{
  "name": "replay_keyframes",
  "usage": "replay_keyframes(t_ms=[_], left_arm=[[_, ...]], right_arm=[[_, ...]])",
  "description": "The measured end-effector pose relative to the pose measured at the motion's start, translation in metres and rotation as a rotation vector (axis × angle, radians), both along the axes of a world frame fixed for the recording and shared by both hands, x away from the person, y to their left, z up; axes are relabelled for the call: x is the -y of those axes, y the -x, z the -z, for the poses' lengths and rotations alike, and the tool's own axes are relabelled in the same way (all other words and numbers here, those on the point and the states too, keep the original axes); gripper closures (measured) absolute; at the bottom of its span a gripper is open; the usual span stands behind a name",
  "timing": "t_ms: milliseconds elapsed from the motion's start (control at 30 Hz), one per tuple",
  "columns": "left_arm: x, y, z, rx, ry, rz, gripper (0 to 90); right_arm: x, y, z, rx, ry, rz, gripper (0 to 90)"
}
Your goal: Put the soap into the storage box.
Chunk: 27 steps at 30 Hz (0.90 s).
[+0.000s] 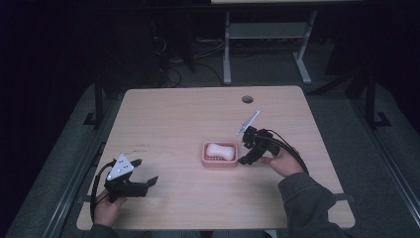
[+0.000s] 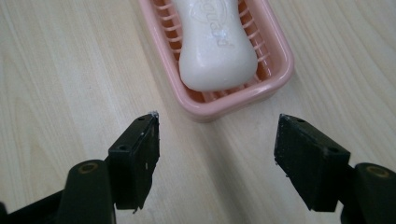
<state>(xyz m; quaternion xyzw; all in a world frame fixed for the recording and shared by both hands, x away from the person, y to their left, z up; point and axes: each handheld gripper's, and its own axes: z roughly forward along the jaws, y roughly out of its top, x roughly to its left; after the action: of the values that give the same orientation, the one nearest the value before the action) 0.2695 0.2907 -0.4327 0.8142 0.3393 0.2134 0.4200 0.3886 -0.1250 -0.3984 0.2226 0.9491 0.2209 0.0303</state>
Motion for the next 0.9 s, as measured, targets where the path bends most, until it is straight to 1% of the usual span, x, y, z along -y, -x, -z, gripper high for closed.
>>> replay_keyframes(t_ms=[100,300,467,567,667,900], left_arm=[[0.000,0.000,0.000,-0.001,0.000,0.000,14.5],[0.001,0.000,0.000,0.000,0.000,0.002,14.5],[0.001,0.000,0.001,0.001,0.003,0.004,14.5],[0.001,0.000,0.001,-0.001,0.005,0.004,14.5],[0.002,0.000,0.001,-0.002,0.003,0.005,14.5],[0.002,0.000,0.001,-0.002,0.007,0.005,14.5]], right_arm=[[0.003,0.002,0.002,-0.004,-0.004,0.001,30.0],[0.007,0.005,0.005,-0.006,0.005,0.010,30.1],[0.016,0.007,0.007,-0.006,-0.005,0.028,30.1],[0.019,0.009,0.007,-0.008,0.005,0.032,30.0],[0.022,0.011,0.007,0.001,-0.007,0.032,30.0],[0.028,0.016,0.009,0.000,-0.011,0.041,30.0]])
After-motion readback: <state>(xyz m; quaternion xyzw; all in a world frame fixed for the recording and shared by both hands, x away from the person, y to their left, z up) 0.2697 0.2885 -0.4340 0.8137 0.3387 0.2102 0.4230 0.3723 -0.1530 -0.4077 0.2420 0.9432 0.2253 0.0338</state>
